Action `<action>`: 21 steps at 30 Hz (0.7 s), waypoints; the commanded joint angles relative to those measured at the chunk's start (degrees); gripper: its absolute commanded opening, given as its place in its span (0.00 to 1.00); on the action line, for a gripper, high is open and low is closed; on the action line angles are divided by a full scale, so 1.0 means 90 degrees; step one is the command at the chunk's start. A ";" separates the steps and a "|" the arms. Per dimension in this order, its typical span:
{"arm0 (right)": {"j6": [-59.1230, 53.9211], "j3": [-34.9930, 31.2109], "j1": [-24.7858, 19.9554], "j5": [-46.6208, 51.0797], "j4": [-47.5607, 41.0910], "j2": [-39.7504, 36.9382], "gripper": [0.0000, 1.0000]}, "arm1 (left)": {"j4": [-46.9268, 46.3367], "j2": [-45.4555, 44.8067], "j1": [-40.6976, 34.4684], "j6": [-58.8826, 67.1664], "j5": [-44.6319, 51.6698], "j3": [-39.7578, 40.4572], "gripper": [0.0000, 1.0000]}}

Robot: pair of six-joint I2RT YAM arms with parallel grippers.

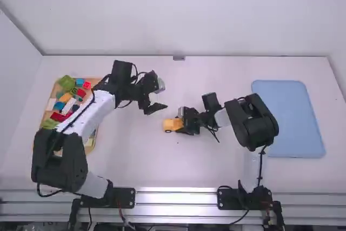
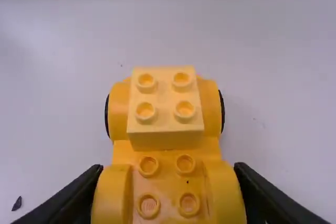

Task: Assemble lego blocks to make yellow taxi

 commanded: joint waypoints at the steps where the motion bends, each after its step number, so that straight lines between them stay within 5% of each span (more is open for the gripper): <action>1: 0.0029 0.0255 0.0012 0.0500 -0.0262 0.0080 0.70 | -0.0379 -0.0274 0.0141 0.0000 -0.0255 -0.0017 0.99; 3: 0.0022 0.0442 0.0002 0.0597 -0.0690 0.0034 0.97 | -0.0765 -0.0500 0.0257 0.0000 -0.0413 -0.0017 0.99; 4: -0.0015 0.0510 0.0000 0.0634 -0.0877 0.0000 0.99 | -0.0869 -0.0561 0.0289 0.0000 -0.0427 -0.0017 0.99; 9: -0.0551 0.0971 0.0007 0.1037 -0.2385 -0.0415 0.98 | -0.1214 -0.0913 0.0624 -0.0029 -0.0423 -0.0017 0.99; 13: -0.0588 0.1163 0.0012 0.1817 -0.3245 -0.1064 0.98 | -0.0828 -0.1120 0.1095 -0.1319 -0.0461 -0.0017 0.99; 21: -0.0296 0.1168 0.0007 0.3060 -0.4199 -0.2623 0.98 | -0.0794 -0.1180 0.1950 -0.4034 -0.3157 -0.0019 0.99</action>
